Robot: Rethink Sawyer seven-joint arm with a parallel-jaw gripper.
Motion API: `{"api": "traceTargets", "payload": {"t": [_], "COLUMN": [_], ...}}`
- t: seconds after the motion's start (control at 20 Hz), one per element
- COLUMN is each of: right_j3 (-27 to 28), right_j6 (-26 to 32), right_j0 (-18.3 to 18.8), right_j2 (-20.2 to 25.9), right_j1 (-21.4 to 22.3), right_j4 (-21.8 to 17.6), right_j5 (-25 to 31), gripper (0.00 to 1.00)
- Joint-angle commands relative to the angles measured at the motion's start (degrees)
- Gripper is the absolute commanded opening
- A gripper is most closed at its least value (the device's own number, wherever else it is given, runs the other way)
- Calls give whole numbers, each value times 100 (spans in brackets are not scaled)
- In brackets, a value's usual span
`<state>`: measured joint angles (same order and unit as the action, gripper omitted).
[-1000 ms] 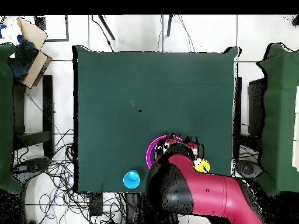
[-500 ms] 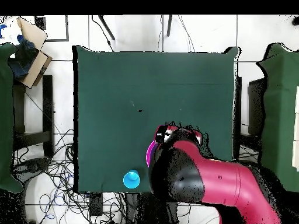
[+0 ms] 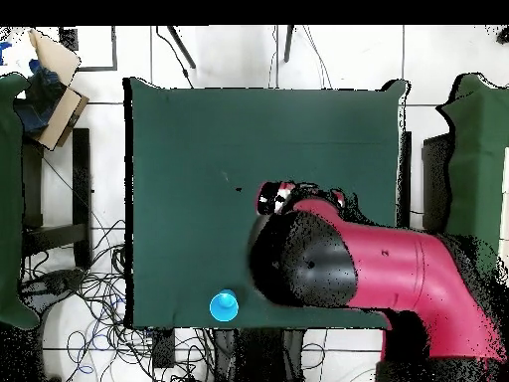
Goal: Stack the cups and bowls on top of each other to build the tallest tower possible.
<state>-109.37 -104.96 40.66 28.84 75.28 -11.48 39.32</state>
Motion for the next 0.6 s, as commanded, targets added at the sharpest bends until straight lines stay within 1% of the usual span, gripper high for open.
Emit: {"api": "traceTargets", "payload": {"t": [0.05, 0.1, 0.15, 0.2, 0.25, 0.35, 0.5, 0.55, 0.6], "right_j3": [324, 306, 286, 282, 326, 416, 554, 686, 760], "right_j6": [42, -114, -431, -576, -860, -1157, -1251, -1280, -1273], "right_j0": [-650, -757, -940, -1046, -1232, -1500, -1730, -1813, -1865], "right_j2": [167, 110, 19, -42, -139, -289, -537, -671, -772], "right_j1": [-439, -423, -416, -424, -471, -596, -862, -1110, -1284], "right_j4": [-518, -519, -512, -509, -550, -610, -717, -906, -1004], "right_j5": [683, 664, 638, 617, 595, 532, 304, 26, -195], "gripper": [100, 100, 100, 100, 100, 100, 100, 100, 100]}}
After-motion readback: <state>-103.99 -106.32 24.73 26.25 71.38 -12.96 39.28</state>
